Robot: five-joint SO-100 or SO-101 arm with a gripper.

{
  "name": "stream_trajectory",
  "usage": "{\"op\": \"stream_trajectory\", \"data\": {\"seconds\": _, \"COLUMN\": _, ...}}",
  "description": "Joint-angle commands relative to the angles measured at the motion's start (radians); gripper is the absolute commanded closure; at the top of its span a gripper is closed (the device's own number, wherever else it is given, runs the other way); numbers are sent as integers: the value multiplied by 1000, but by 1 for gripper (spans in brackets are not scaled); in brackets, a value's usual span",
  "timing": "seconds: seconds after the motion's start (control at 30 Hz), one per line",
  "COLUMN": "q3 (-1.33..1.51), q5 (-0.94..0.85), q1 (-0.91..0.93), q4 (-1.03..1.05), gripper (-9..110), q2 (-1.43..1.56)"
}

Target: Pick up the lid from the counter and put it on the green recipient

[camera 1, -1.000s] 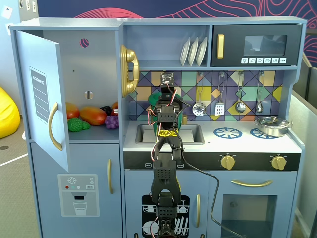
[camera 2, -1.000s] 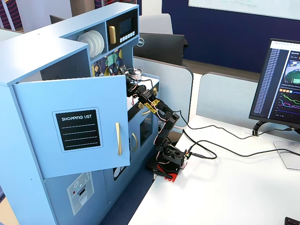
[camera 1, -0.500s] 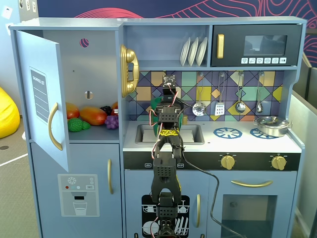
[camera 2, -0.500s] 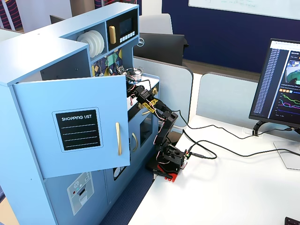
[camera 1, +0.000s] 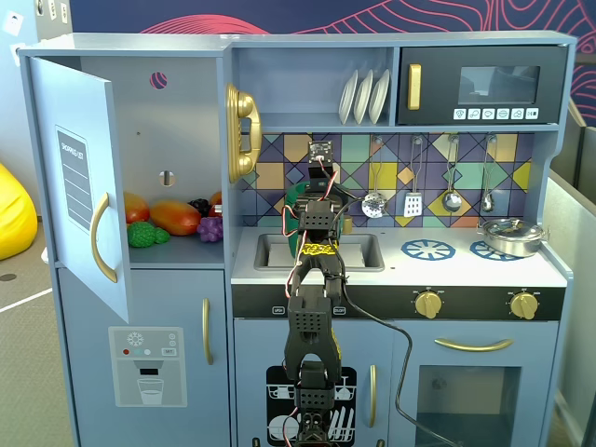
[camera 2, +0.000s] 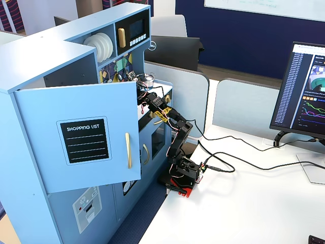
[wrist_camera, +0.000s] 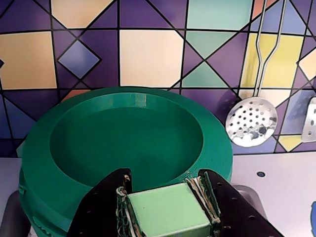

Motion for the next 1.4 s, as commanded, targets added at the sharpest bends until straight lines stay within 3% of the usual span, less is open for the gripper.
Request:
{"op": "stream_trajectory", "data": {"seconds": 0.0, "q3": -34, "q5": -15, "q1": 8, "q4": 2, "gripper": 102, "q2": 54}}
{"op": "stream_trajectory", "data": {"seconds": 1.37, "q3": -48, "q5": 3, "q1": -34, "q4": -11, "gripper": 102, "q2": 41}}
